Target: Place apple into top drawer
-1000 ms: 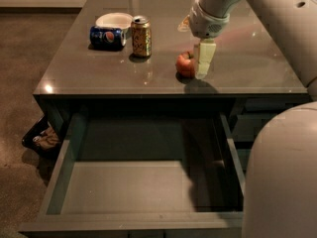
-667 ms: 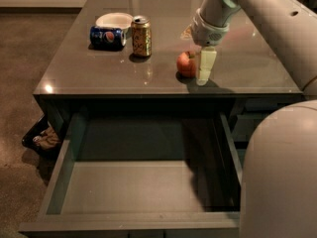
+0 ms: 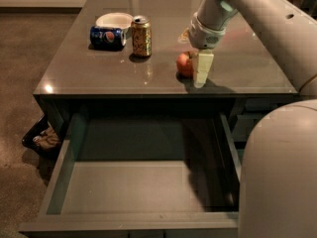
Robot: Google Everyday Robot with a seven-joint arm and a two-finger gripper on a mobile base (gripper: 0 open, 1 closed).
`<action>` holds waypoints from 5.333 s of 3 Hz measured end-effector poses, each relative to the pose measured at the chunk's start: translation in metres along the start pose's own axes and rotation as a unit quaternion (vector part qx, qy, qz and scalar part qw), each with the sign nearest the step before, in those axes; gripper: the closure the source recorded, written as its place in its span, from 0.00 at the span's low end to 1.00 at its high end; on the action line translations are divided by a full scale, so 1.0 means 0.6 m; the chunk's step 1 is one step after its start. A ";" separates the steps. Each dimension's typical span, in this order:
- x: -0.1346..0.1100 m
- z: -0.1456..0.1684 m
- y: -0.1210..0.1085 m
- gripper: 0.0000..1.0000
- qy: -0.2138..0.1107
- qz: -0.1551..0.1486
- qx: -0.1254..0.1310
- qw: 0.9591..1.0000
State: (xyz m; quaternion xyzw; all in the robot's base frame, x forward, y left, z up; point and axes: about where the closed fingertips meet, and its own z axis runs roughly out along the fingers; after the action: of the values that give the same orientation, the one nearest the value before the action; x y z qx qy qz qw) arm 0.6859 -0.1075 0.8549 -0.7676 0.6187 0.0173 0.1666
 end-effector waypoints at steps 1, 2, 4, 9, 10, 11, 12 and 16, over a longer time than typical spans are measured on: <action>0.000 0.000 0.000 0.06 0.000 0.000 0.000 1.000; 0.000 0.000 0.000 0.30 0.000 0.000 0.000 1.000; 0.000 0.000 0.000 0.76 0.000 0.000 0.000 1.000; -0.022 -0.161 0.015 1.00 -0.040 -0.021 0.058 0.997; -0.018 -0.220 0.058 1.00 -0.031 -0.014 0.070 0.997; -0.032 -0.245 0.105 1.00 -0.035 -0.025 0.058 0.997; -0.056 -0.254 0.148 1.00 -0.046 -0.041 0.045 0.997; -0.138 -0.291 0.289 1.00 -0.059 -0.014 0.023 0.998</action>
Offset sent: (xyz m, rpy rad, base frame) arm 0.0000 0.0000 0.0000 0.0000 0.0000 0.0000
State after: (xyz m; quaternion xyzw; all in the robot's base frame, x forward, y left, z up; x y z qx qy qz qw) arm 0.4697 -0.1087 0.9981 -0.7700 0.5968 0.0457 0.2210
